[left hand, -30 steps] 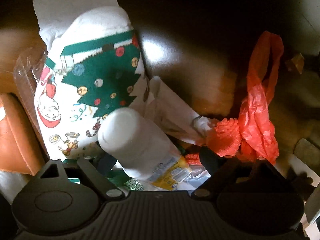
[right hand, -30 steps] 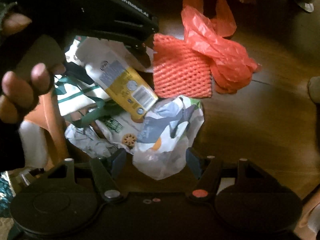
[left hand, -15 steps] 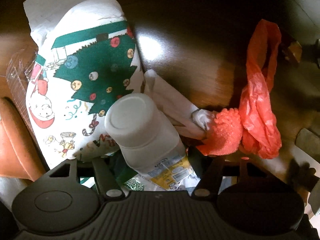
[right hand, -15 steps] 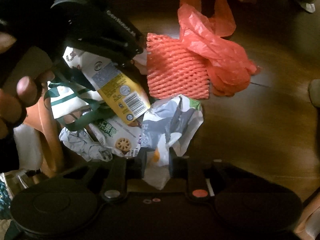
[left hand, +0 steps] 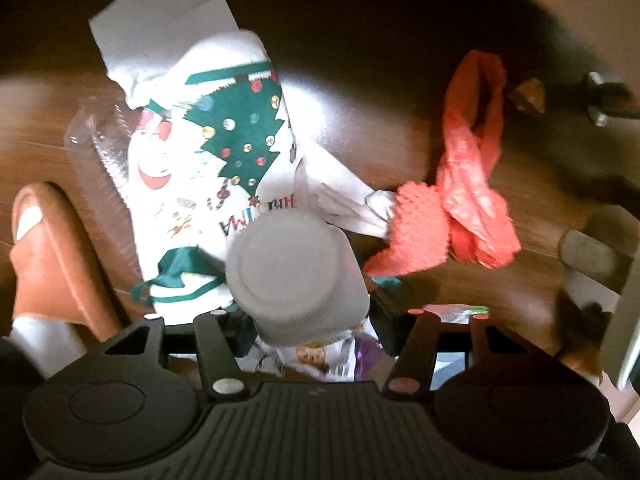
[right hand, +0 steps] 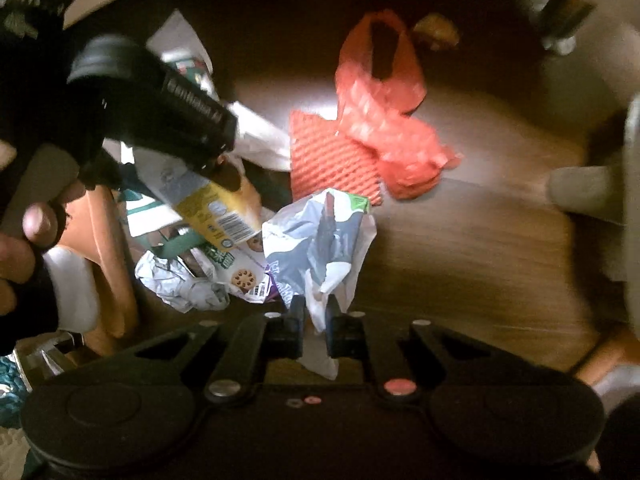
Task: Collect trash
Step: 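Carry both items to the teal bin and open both grippers to drop them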
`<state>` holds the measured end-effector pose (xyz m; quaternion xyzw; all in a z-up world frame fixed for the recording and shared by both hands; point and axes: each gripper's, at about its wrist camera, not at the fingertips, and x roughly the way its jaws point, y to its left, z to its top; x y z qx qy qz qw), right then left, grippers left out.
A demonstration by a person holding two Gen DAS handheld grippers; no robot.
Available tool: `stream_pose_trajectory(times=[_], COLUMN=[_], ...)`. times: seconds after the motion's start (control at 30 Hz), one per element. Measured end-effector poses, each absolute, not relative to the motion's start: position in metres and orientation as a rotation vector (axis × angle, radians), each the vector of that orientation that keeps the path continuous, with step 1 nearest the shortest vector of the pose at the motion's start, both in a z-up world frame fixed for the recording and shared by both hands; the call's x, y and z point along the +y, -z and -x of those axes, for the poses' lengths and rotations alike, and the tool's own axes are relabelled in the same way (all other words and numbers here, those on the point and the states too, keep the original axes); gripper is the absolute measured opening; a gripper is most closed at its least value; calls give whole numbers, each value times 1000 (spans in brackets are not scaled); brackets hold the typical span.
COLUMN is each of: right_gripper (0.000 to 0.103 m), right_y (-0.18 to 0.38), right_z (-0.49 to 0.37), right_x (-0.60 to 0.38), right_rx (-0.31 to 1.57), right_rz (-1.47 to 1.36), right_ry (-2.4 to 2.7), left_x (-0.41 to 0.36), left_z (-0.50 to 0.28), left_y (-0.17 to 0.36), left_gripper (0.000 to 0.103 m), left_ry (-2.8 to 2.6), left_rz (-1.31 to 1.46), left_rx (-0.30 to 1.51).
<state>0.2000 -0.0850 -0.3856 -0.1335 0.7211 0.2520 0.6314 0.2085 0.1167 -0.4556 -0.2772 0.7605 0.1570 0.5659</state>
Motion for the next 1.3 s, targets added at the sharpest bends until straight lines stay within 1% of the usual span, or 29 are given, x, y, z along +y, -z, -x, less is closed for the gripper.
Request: stream_pose_trajectory(times=[0.2, 0.4, 0.7, 0.83, 0.93, 1.13, 1.3], right_gripper=[9, 9, 9, 9, 9, 9, 9], right_y=[327, 260, 138, 86, 58, 28, 25], right_z=[-192, -177, -149, -142, -138, -144, -168], right_x=[-105, -121, -175, -204, -223, -264, -301], right_rx=[1556, 1425, 1171, 1057, 978, 866, 844], right_rz=[251, 202, 67, 5, -14, -6, -41], right_ry=[-520, -533, -533, -520, -498, -418, -318], left_x=[115, 104, 84, 66, 47, -6, -55], left_z=[-196, -186, -157, -155, -160, -186, -219], left_y=[398, 326, 199, 142, 106, 39, 9], left_gripper=[56, 56, 56, 56, 56, 56, 56], left_ry=[-350, -313, -194, -121, -60, 76, 171], left_rz=[625, 570, 526, 503, 478, 370, 297], left_rx=[1704, 1604, 1349, 1233, 1163, 1057, 1012])
